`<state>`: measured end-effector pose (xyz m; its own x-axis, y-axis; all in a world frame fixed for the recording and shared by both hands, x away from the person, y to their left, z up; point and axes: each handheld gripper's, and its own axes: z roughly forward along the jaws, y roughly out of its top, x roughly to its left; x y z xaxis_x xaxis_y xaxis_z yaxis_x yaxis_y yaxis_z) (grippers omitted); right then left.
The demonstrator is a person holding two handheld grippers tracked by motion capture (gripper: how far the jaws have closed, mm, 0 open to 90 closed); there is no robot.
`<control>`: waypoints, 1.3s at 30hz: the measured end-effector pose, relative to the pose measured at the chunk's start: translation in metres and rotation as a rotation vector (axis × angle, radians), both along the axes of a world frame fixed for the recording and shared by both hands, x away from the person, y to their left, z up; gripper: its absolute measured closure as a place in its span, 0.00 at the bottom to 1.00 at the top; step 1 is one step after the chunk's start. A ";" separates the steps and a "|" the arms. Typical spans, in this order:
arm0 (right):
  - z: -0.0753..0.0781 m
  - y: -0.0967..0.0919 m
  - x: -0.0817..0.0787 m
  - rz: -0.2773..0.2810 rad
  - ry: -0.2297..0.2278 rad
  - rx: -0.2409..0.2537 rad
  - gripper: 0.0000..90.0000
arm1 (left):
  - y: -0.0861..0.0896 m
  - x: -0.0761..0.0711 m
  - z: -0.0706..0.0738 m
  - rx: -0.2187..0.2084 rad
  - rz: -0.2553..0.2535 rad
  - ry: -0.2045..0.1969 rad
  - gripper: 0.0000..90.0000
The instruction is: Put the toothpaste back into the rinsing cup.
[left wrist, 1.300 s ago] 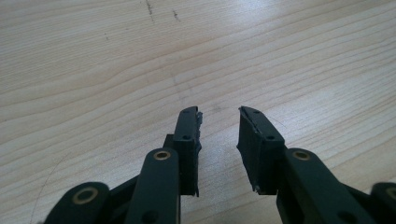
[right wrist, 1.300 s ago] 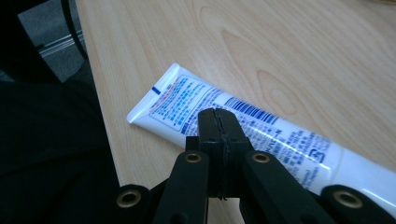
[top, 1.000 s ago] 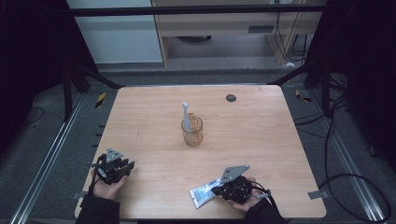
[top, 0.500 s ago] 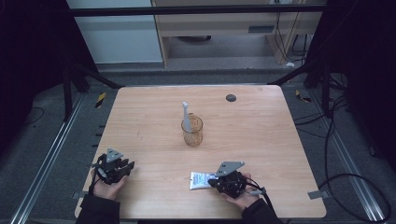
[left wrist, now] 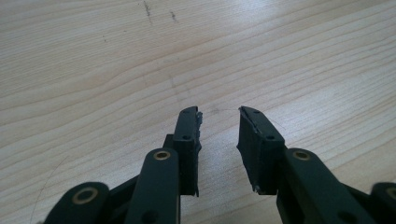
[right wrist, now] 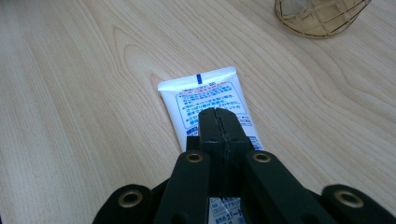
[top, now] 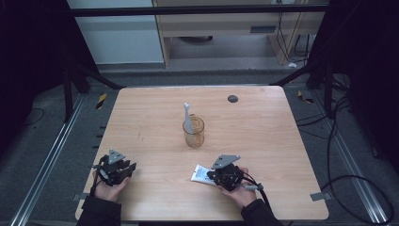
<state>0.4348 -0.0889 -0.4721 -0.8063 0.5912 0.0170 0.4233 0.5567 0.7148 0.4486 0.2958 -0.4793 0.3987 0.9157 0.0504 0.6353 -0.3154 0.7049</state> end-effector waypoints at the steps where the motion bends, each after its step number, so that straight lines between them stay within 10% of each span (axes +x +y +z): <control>1: 0.000 0.000 0.000 0.000 0.000 0.000 1.00 | 0.000 0.000 0.000 0.000 0.000 0.000 0.75; 27: -0.008 0.012 -0.003 0.011 0.019 -0.033 1.00 | 0.001 0.000 0.000 -0.002 0.001 0.001 0.75; 39: -0.008 0.002 0.005 -0.093 -0.025 -0.024 1.00 | 0.000 0.000 0.000 0.001 0.001 0.001 0.75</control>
<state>0.4395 -0.0873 -0.4797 -0.7478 0.6637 -0.0172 0.4566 0.5330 0.7124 0.4490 0.2957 -0.4796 0.3976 0.9162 0.0505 0.6363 -0.3150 0.7042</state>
